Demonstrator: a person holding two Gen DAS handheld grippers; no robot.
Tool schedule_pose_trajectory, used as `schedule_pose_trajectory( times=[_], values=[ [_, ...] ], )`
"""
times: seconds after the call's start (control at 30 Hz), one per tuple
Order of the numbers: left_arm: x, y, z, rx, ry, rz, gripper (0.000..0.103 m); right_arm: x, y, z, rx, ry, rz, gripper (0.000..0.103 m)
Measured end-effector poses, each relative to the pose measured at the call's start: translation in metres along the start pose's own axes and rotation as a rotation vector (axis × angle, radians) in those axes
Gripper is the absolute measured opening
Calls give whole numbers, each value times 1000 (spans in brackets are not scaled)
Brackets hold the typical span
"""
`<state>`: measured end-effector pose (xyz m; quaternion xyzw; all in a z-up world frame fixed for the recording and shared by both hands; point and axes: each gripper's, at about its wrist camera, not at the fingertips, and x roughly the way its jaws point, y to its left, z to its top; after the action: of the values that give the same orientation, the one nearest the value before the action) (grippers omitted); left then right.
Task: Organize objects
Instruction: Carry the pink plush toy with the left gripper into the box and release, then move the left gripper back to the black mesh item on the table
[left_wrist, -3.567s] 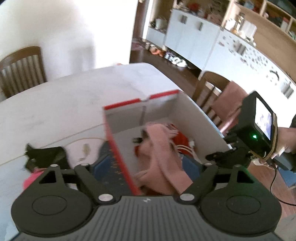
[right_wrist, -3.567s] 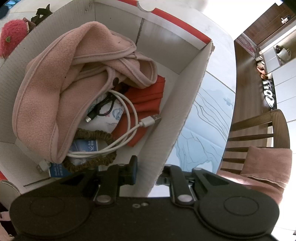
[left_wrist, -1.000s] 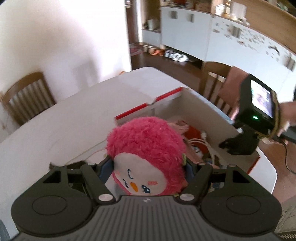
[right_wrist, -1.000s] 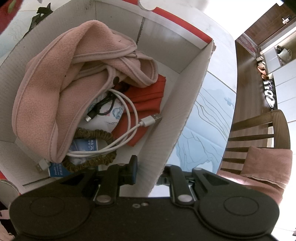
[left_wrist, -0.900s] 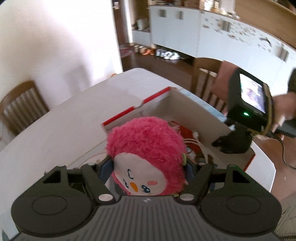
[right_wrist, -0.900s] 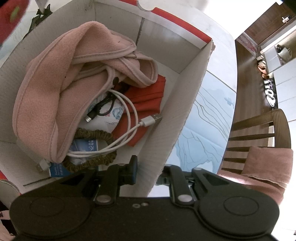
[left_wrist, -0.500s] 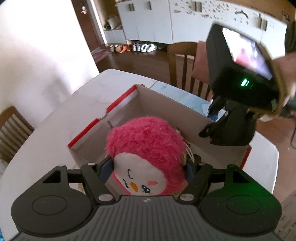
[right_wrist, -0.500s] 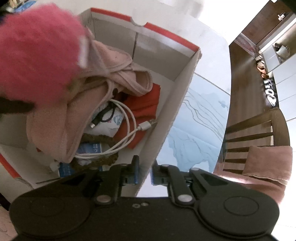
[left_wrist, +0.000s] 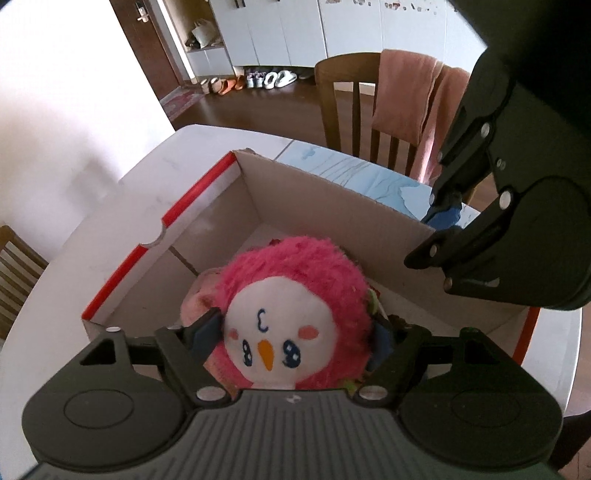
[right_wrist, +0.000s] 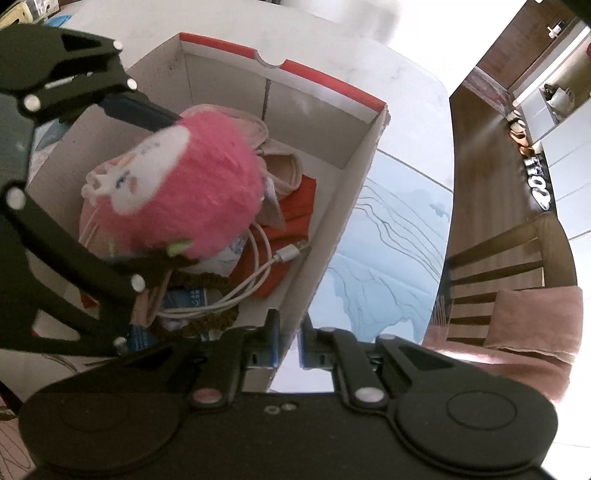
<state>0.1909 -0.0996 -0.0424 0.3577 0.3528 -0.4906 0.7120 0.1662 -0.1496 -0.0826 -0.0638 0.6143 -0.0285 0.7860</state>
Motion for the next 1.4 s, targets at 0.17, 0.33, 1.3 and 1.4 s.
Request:
schedule_pose_trajectory(
  times=[0.17,0.33,1.3,1.4],
  values=[
    [-4,5,-3,-38,-19,-28,86,-1,-1,-1,3,0,3,8],
    [-12,9,-9,-68,-36,-52,92,0,-1,-1,2,1,2,8],
    [-102,178,-118,-449,-73,250,98,1,0,2,3,17,-2,8],
    [-84,201,-132,-498,-22,265,98,1,0,2,6,21,-2,8]
  ],
)
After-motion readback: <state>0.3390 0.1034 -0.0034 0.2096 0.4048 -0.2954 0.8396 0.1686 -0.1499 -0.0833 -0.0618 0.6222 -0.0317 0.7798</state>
